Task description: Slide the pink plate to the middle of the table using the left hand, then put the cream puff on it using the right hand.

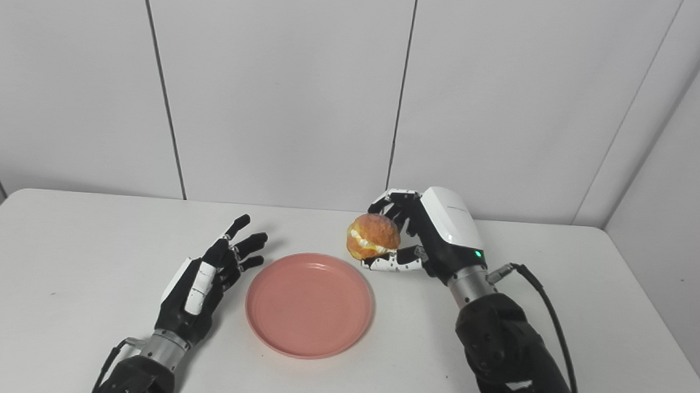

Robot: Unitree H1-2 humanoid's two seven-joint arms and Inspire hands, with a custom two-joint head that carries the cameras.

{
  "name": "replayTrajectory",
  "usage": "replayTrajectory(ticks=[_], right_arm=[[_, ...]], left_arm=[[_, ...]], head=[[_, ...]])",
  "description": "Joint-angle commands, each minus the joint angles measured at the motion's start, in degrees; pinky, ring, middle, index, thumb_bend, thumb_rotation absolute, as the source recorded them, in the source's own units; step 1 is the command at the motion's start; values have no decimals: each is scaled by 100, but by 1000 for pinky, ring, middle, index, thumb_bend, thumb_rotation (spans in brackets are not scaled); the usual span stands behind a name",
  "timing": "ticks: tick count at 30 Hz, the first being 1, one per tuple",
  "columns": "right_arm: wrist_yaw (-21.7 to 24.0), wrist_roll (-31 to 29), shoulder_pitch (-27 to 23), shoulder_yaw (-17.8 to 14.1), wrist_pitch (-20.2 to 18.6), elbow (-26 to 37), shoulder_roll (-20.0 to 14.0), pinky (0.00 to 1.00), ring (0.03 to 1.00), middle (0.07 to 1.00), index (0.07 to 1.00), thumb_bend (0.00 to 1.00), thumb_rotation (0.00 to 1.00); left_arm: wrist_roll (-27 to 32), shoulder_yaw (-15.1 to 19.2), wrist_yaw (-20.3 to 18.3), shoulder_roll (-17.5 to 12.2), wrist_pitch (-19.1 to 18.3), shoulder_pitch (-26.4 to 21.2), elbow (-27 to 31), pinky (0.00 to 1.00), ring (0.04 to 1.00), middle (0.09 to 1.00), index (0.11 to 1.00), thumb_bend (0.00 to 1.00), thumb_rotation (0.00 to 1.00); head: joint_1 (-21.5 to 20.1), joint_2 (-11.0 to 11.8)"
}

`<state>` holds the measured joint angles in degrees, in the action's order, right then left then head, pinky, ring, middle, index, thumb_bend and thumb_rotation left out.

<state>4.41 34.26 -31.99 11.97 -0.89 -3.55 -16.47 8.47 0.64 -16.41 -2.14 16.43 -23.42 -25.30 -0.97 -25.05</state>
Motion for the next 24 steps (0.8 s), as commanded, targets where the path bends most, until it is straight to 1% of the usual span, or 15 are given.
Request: replayTrajectory(ticks=[1,6,16,24], right_arm=[[-149,-47,-167,-1,318,49,2,368,460,473,513,527,9],[-146,-97,-174,99,473,-125,80,387,468,469,518,526,9],[-69,-48,-243,278,356,-332,225,393,485,474,513,526,9],[-185,44,-294,393,495,-622,290,404,486,475,510,527,9]], left_arm=[[11,-113,69,256,6,566,-305,835,896,840,921,999,923],[-11,-132,83,308,33,543,-346,829,903,841,918,999,918],[-80,-155,120,317,78,546,-356,829,904,838,917,997,918],[-75,-178,122,285,103,536,-387,831,903,839,920,995,919]], head=[[75,-3],[183,-18],[184,-7],[151,-10]])
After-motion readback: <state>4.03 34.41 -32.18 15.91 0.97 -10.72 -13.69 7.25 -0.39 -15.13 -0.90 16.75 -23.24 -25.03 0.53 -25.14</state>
